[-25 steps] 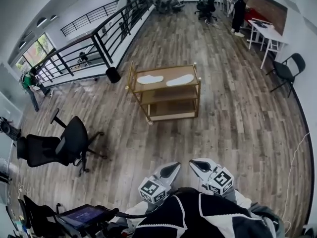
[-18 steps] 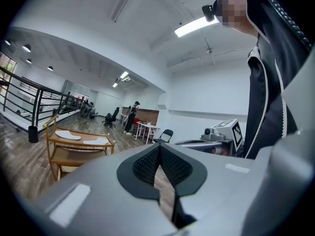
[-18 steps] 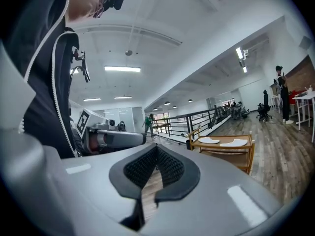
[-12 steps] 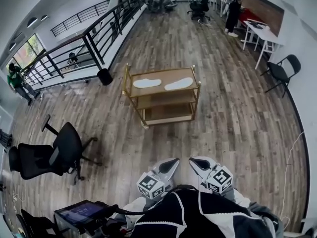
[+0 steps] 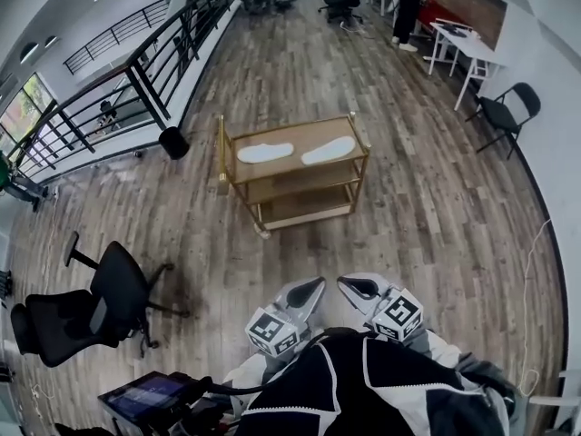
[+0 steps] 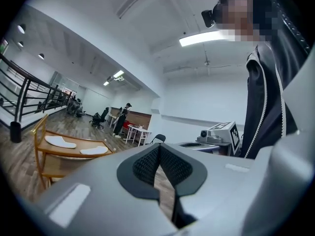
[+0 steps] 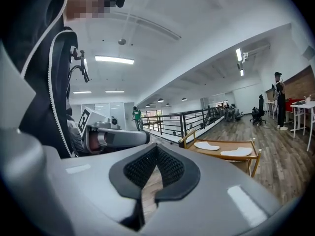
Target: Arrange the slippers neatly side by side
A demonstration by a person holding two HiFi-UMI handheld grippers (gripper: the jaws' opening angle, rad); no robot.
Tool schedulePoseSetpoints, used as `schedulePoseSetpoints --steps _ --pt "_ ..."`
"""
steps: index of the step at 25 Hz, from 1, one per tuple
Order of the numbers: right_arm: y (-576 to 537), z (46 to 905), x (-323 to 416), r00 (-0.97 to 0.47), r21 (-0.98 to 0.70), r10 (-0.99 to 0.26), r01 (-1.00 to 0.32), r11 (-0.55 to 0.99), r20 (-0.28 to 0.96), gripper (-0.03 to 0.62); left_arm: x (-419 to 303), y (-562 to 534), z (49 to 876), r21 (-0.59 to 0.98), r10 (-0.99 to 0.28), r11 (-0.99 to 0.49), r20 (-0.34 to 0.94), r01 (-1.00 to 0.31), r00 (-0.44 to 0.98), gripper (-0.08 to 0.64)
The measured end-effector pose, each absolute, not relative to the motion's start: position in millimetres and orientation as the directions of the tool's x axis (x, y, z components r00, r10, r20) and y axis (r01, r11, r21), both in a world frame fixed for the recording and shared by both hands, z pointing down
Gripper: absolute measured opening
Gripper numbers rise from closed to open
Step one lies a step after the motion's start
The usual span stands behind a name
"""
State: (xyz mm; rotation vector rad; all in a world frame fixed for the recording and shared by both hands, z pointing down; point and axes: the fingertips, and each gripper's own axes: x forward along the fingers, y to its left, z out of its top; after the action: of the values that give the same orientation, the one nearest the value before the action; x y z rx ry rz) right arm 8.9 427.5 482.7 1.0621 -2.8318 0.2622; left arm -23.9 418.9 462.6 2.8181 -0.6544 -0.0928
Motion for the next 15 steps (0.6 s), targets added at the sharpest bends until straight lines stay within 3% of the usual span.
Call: schedulePoseSetpoints --steps 15 --pt "367 483 -5 -0.733 -0.195 -0.661 -0.680 0.707 0.163 0.005 -45 360 481 0.290 -0.437 -0.859 0.017 -0.423 0.899 0.020"
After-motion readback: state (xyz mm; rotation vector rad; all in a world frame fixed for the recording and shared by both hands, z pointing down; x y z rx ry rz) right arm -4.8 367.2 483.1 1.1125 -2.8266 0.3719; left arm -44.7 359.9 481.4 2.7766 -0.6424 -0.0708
